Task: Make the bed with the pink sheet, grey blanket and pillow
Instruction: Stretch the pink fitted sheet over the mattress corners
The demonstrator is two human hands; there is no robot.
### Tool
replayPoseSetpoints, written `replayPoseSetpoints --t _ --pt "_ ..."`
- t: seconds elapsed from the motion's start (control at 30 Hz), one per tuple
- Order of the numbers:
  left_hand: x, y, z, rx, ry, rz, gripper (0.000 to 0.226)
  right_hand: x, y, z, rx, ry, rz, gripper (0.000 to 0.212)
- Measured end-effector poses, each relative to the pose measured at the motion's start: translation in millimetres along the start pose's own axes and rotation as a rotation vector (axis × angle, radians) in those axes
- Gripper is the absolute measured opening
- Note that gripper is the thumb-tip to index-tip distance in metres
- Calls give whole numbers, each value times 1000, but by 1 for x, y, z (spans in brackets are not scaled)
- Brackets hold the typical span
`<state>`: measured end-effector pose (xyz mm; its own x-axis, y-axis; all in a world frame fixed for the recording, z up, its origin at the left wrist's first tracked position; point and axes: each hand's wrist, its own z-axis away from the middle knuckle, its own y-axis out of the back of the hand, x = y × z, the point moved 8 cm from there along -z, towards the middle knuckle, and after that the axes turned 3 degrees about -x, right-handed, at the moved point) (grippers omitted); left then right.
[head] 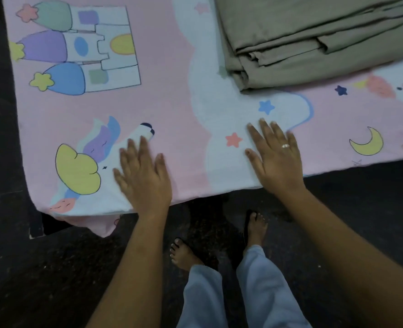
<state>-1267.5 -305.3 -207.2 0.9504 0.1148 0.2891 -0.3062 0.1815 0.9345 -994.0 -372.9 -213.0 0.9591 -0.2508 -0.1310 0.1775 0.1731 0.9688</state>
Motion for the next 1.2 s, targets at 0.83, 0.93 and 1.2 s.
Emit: replayPoseSetpoints --t 0.83,0.93,1.2 --pt "293 -103 86 -293 -761 -180 57 277 19 62 106 -625 -142 59" --pt "316 -97 80 -266 -719 -152 60 300 38 53 188 -822 -245 57" --pt "332 -56 24 -189 -504 -89 72 195 75 -53 333 -534 -992 53"
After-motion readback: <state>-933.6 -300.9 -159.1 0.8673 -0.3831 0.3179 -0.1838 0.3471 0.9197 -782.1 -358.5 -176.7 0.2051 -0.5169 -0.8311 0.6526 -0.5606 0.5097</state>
